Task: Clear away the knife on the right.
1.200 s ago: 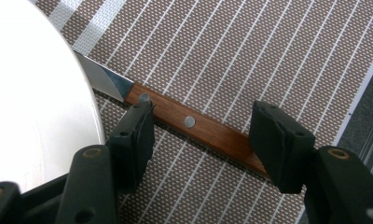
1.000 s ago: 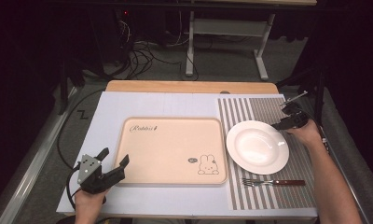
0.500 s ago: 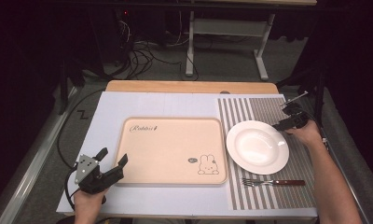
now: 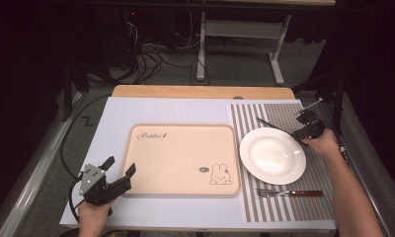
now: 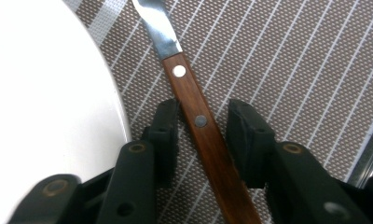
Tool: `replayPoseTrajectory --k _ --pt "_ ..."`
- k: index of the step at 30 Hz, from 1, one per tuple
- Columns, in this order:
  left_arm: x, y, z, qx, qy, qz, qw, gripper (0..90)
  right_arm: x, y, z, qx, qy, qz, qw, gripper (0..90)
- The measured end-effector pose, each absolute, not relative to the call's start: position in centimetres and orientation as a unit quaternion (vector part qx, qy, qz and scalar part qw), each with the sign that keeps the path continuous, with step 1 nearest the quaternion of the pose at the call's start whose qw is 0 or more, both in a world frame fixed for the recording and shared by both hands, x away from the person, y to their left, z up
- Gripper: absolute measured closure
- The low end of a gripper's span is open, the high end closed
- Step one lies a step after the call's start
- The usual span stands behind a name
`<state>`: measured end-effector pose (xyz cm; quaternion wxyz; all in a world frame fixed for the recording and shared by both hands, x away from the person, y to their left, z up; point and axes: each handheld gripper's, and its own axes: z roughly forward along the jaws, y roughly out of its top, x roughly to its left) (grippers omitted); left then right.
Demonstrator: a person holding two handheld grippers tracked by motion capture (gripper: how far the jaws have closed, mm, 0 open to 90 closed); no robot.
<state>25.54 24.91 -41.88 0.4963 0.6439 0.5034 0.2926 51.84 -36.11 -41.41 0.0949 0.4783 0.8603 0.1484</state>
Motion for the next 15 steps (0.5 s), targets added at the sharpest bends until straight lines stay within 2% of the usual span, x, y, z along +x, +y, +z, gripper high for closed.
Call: replayPoseTrajectory --k 5,7,15 --pt "25.47 25.08 -41.82 0.641 0.504 0.293 0.499 23.2 51.66 -35.92 -41.37 0.495 0.852 0.148 0.091 72.2" --pt "25.51 25.03 -41.83 0.642 0.503 0.291 0.501 23.2 51.71 -35.79 -41.31 0.498 0.850 0.145 0.089 77.6" --pt "25.61 24.42 -41.80 0.658 0.486 0.294 0.495 23.1 51.60 -35.57 -41.29 0.498 0.851 0.137 0.096 78.3"
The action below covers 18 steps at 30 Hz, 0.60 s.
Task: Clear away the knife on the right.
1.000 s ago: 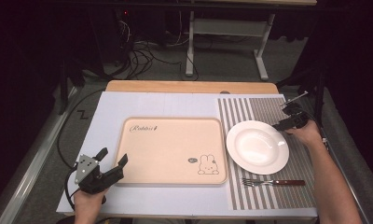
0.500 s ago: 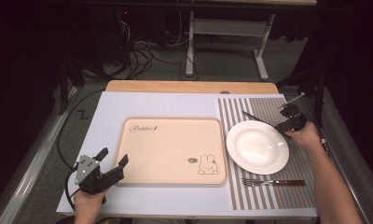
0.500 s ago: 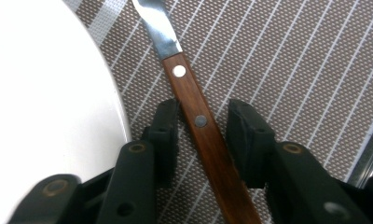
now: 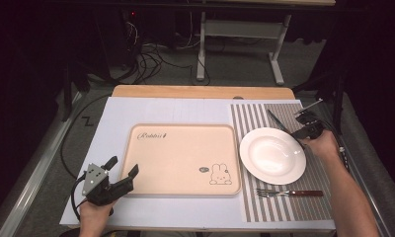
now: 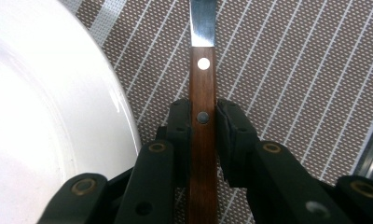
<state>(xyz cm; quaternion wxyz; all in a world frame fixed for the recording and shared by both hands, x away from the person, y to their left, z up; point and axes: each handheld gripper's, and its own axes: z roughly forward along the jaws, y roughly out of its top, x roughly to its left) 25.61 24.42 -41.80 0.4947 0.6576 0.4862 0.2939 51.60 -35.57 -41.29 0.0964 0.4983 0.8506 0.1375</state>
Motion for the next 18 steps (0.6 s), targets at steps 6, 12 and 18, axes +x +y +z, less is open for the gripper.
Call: replayPoseTrajectory --k 6,12,18 --pt "25.6 24.6 -41.8 0.654 0.491 0.292 0.495 23.1 51.6 -35.4 -41.3 0.514 0.840 0.139 0.105 78.4" --pt "25.7 24.2 -41.9 0.667 0.482 0.296 0.485 22.9 51.5 -35.3 -40.9 0.519 0.836 0.144 0.110 78.5" --pt "25.7 24.5 -42.0 0.659 0.492 0.291 0.489 23.1 51.1 -35.3 -40.2 0.525 0.828 0.160 0.117 78.5"
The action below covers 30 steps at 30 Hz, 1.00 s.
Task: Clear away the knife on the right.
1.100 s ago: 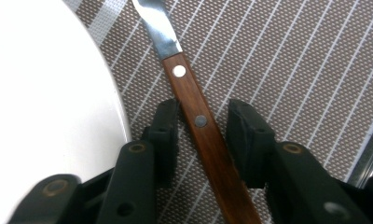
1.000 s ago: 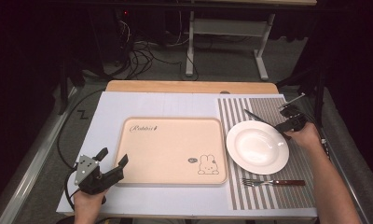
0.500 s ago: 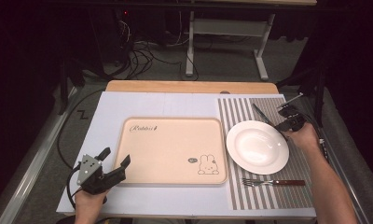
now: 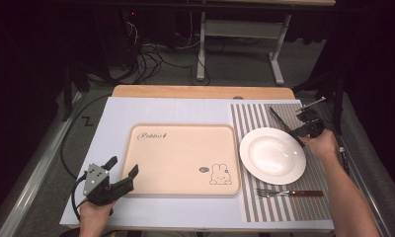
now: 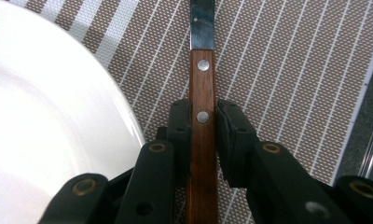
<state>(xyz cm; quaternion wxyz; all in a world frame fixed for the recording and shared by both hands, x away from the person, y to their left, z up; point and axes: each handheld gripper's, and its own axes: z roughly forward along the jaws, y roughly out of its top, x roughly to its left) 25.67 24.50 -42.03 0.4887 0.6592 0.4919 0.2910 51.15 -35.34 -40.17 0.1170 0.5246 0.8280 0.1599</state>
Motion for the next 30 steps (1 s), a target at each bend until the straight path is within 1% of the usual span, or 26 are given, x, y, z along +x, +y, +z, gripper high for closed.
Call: replayPoseTrajectory --k 9,13,20,24,30 --pt "25.8 24.5 -42.0 0.658 0.492 0.285 0.493 23.2 50.0 -35.7 -37.8 0.534 0.815 0.181 0.136 78.4" --pt "25.9 24.6 -41.9 0.660 0.490 0.297 0.485 23.3 48.9 -36.0 -36.1 0.537 0.805 0.207 0.142 78.5" --pt "25.9 24.6 -41.8 0.659 0.488 0.294 0.491 23.4 46.4 -35.0 -34.6 0.522 0.810 0.222 0.147 78.4" --pt "26.0 24.4 -41.8 0.664 0.482 0.291 0.491 23.4 44.9 -33.7 -34.3 0.501 0.819 0.232 0.153 78.4" --pt "25.9 24.4 -41.8 0.667 0.477 0.293 0.492 23.4 42.8 -32.4 -34.6 0.482 0.831 0.236 0.148 78.4"
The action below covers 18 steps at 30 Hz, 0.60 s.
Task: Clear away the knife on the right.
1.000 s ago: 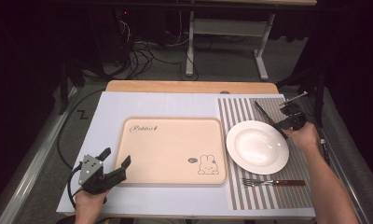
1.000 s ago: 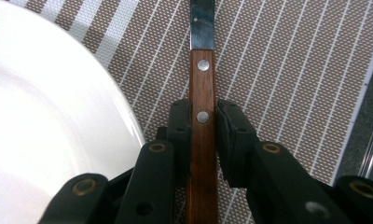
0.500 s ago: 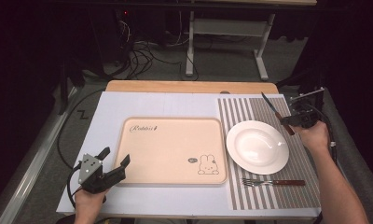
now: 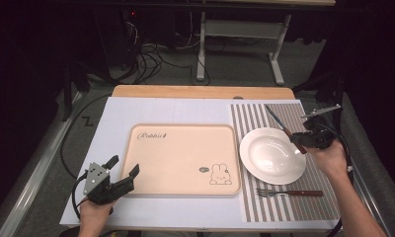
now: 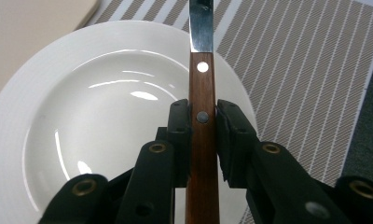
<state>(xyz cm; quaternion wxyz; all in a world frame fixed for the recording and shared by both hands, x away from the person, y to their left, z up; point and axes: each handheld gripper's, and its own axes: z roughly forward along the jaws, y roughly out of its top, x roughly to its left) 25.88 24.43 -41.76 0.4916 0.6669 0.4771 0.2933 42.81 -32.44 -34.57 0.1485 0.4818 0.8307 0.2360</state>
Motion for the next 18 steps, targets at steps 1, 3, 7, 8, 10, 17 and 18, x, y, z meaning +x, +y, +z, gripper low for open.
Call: replayPoseTrajectory --k 1,3,7,8,10,17,18 --pt "25.9 24.5 -41.8 0.665 0.479 0.293 0.492 23.4 42.6 -32.3 -34.5 0.480 0.832 0.237 0.149 78.4" --pt "26.1 24.6 -41.8 0.661 0.483 0.290 0.496 23.3 42.1 -32.0 -34.4 0.476 0.833 0.241 0.148 78.4" --pt "26.2 24.8 -41.8 0.656 0.491 0.283 0.499 23.2 41.5 -31.3 -34.0 0.468 0.836 0.247 0.146 78.4" --pt "26.2 24.9 -41.8 0.655 0.491 0.283 0.500 23.3 41.4 -31.1 -34.0 0.465 0.837 0.248 0.146 78.4" --pt "26.2 24.9 -41.8 0.654 0.492 0.284 0.499 23.3 41.1 -30.7 -33.8 0.461 0.839 0.251 0.147 78.3" --pt "26.2 24.9 -41.8 0.651 0.494 0.286 0.500 23.3 40.3 -29.6 -33.8 0.448 0.844 0.261 0.139 78.3" --pt "26.2 25.0 -41.8 0.651 0.494 0.286 0.500 23.3 40.2 -29.4 -33.8 0.446 0.845 0.262 0.137 78.3"
